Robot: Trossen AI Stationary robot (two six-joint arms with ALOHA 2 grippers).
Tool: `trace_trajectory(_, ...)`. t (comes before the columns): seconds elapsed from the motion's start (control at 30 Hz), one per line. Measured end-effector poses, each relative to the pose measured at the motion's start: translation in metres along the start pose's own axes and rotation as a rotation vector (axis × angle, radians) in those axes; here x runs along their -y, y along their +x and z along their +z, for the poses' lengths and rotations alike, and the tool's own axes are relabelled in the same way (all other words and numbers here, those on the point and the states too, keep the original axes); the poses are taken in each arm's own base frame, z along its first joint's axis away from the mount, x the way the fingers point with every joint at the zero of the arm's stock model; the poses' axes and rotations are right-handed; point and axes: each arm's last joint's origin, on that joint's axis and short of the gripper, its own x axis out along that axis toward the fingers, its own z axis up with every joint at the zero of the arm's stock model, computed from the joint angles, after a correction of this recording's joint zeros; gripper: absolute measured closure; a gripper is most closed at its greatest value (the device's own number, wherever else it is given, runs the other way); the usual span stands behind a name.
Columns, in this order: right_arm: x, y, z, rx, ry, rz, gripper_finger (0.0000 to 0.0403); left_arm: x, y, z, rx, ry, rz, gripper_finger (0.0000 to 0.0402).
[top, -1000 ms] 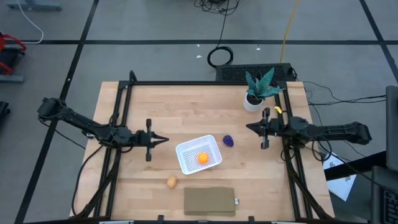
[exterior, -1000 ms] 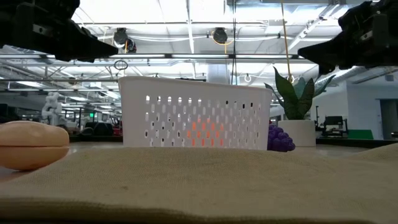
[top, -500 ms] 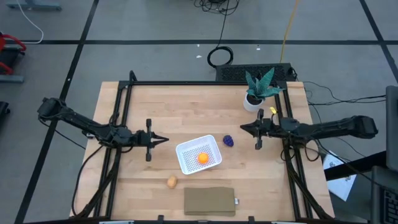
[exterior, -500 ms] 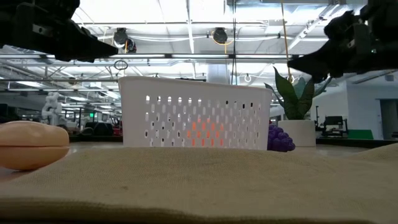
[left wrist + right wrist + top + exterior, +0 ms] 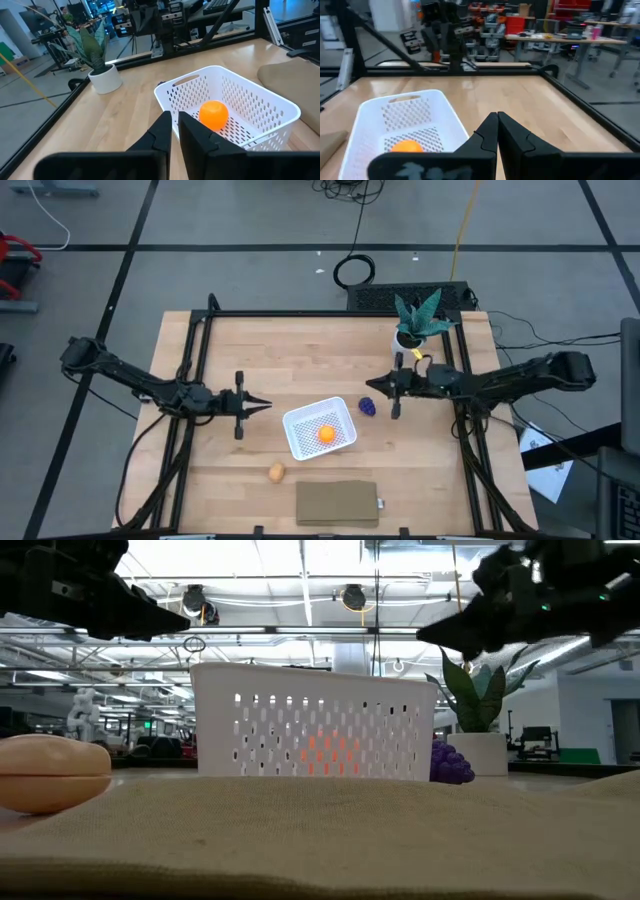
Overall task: Pick and placing Produce into tupperware
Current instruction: Adjust the basket
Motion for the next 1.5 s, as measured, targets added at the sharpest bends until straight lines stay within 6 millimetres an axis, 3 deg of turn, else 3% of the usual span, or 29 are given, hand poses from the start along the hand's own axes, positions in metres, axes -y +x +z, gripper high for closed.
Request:
trace_trajectory(0.3, 0.006, 0.049, 0.024, -0.047, -0.038, 0.009, 0.0403, 0.0, 0.0, 0.0, -0.001, -0.001, 0.0, 0.0366)
trace_trajectory(0.53, 0.024, 0.081, 0.017, -0.239, -0.021, 0.001, 0.0403, 0.0, 0.0, -0.001, -0.008, -0.002, -0.002, 0.0366)
trace_trajectory(0.87, 0.036, 0.096, -0.012, -0.34, 0.016, 0.006, 0.0403, 0.0, 0.0, -0.002, -0.021, 0.0, -0.004, 0.0366)
trace_trajectory(1.5, 0.031, 0.103, -0.023, -0.341, -0.02, 0.032, 0.0403, 0.0, 0.0, -0.002, -0.019, -0.002, -0.003, 0.0366)
